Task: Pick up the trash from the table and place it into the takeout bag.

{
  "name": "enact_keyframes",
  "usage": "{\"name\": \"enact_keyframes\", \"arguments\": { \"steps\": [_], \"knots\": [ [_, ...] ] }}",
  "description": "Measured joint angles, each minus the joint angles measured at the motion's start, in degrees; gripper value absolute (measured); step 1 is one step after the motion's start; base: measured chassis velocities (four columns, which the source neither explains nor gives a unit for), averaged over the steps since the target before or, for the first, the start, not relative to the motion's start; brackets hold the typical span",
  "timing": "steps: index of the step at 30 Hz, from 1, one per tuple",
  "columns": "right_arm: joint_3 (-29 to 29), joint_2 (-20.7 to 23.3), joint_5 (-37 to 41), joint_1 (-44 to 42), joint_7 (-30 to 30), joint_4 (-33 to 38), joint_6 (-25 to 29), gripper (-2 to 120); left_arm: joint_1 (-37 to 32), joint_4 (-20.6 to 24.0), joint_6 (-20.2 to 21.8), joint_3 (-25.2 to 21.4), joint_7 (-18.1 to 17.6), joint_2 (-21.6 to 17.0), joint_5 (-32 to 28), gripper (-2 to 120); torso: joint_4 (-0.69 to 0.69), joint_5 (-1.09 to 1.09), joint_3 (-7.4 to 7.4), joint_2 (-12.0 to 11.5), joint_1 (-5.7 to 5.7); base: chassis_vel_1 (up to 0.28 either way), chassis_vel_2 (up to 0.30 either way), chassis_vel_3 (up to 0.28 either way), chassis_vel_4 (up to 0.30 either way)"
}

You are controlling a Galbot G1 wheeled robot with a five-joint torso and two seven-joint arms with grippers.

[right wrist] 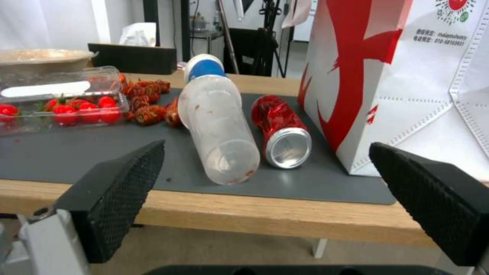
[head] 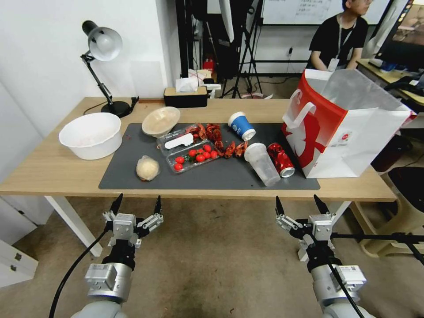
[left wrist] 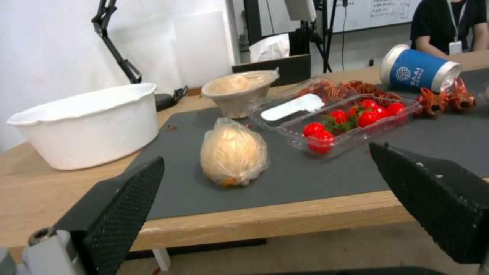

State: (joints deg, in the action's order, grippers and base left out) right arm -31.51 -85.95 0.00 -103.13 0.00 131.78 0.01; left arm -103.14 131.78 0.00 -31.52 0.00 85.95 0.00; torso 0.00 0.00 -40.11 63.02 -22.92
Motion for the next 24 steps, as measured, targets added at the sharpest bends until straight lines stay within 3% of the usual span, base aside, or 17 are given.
{"name": "enact_keyframes", "arguments": {
  "steps": [21, 24],
  "knots": [
    [0.00, 0.00, 0.00, 0.00, 0.00, 0.00, 0.00, 100, 0.00, 0.00, 0.00, 0.00, 0.00, 0.00, 0.00, 100, 0.00, 0.00, 0.00, 0.00, 0.00, 0.000, 0.000, 0.000, 0.000],
    [1.03, 1.02, 3.15, 0.48, 1.20, -0.64, -0.52, 100, 0.35, -0.14, -0.17, 0.63, -0.50, 0.33, 0.23, 100, -0.01, -0.03, 0.01, 0.00, 0.01, 0.000, 0.000, 0.000, 0.000]
  ]
}}
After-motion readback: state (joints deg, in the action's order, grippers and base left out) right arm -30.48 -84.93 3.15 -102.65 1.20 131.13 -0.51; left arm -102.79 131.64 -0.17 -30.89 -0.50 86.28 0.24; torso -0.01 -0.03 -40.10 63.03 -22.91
